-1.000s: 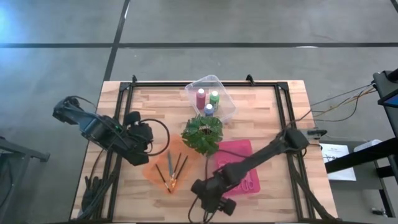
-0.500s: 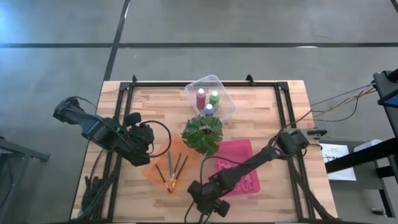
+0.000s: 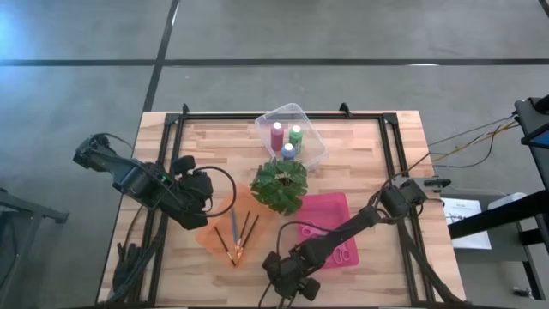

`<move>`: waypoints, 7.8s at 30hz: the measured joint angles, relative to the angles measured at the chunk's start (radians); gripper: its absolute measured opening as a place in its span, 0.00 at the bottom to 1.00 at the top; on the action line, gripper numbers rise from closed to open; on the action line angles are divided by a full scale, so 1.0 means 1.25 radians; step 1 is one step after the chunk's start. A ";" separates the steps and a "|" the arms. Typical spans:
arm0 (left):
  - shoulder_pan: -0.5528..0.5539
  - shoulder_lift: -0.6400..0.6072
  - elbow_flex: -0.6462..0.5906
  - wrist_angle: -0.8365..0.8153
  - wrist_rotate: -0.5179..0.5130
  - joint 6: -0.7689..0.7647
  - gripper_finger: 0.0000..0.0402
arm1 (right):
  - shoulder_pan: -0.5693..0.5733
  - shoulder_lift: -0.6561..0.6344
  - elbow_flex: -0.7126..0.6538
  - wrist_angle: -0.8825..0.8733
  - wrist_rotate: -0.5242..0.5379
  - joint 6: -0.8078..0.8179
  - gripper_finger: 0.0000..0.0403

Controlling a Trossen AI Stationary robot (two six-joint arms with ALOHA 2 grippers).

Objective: Pick & Place Paint Supplies
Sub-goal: Put the black brow brush into the orange bin, then return to Home Position

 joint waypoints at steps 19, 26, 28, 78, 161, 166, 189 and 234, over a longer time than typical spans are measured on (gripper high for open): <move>0.000 0.000 0.000 0.025 0.000 0.000 0.31 | 0.007 -0.003 -0.069 0.098 -0.047 0.049 0.21; 0.000 0.000 0.000 0.050 0.000 0.000 0.31 | 0.003 -0.004 -0.081 0.095 -0.075 0.078 0.03; 0.000 0.000 0.000 0.057 0.000 0.000 0.31 | 0.003 -0.008 -0.081 0.092 -0.073 0.062 0.02; 0.001 -0.004 0.000 0.042 0.020 -0.021 0.31 | -0.210 -0.046 0.061 0.235 0.018 -0.343 0.02; 0.381 -0.599 -0.859 1.100 0.389 0.499 0.02 | -0.338 -1.088 -0.689 0.258 0.156 0.598 0.02; 0.379 -0.702 -0.941 1.096 0.388 0.488 0.02 | -0.330 -1.119 -0.710 0.313 0.199 0.627 0.02; 0.381 -1.063 -1.200 1.147 0.306 0.618 0.02 | -0.330 -1.117 -0.699 0.318 0.219 0.649 0.02; 0.382 -1.024 -1.200 1.145 0.307 0.618 0.02 | -0.331 -1.796 -1.299 0.377 0.147 0.395 0.02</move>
